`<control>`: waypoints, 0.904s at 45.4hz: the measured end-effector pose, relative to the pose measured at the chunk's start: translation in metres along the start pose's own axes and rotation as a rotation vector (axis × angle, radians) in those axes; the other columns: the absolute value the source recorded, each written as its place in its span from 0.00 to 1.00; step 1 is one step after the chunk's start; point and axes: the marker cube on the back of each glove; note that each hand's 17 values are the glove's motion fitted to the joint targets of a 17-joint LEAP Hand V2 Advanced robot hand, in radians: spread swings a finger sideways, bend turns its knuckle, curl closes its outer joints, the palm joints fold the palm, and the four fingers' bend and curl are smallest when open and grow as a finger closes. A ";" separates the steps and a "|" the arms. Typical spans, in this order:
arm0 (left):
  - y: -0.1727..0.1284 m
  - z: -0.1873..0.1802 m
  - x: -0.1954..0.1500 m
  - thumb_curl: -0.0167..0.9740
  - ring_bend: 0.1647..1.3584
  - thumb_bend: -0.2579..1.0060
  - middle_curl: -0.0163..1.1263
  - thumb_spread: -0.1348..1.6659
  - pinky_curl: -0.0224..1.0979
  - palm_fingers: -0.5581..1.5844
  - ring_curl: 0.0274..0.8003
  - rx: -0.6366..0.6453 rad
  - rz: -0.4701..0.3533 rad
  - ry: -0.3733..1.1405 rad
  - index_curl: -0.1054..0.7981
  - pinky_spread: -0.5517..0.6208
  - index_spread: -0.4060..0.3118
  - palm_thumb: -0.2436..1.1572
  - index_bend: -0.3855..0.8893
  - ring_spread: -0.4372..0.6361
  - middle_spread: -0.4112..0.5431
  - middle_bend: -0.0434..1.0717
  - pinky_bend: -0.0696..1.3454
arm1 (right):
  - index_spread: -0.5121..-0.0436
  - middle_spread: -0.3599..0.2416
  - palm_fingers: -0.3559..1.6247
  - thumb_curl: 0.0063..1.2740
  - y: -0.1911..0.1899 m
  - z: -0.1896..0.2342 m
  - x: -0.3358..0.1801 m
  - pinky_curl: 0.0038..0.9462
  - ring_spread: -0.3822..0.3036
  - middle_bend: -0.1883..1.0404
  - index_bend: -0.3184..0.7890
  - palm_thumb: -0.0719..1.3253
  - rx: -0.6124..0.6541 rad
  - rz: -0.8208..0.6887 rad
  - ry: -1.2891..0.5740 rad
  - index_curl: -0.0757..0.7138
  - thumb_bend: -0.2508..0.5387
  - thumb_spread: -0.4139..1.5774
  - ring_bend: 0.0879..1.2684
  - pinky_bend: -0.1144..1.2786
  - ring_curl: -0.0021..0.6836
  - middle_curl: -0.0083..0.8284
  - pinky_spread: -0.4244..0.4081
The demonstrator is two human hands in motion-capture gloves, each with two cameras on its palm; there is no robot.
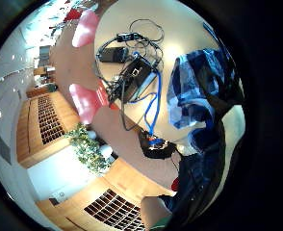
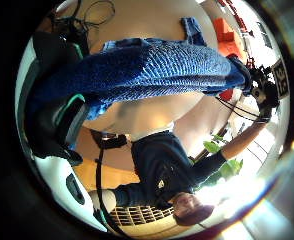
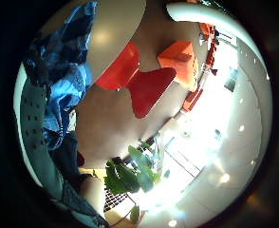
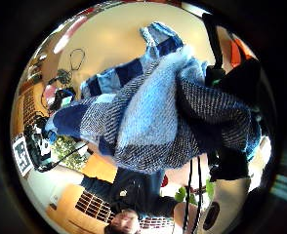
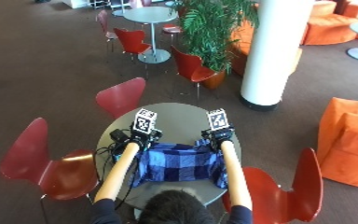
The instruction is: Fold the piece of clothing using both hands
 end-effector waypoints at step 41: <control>-0.021 0.030 0.038 0.25 0.26 0.17 0.35 0.72 0.41 0.64 0.50 0.485 -0.119 -0.001 0.46 0.18 0.29 0.48 0.41 0.18 0.24 0.11 0.55 | 0.31 0.26 0.53 0.23 -0.027 0.050 0.015 0.43 0.27 0.28 0.32 0.44 0.334 0.098 -0.237 0.32 0.24 0.81 0.34 0.57 0.62 0.52 0.33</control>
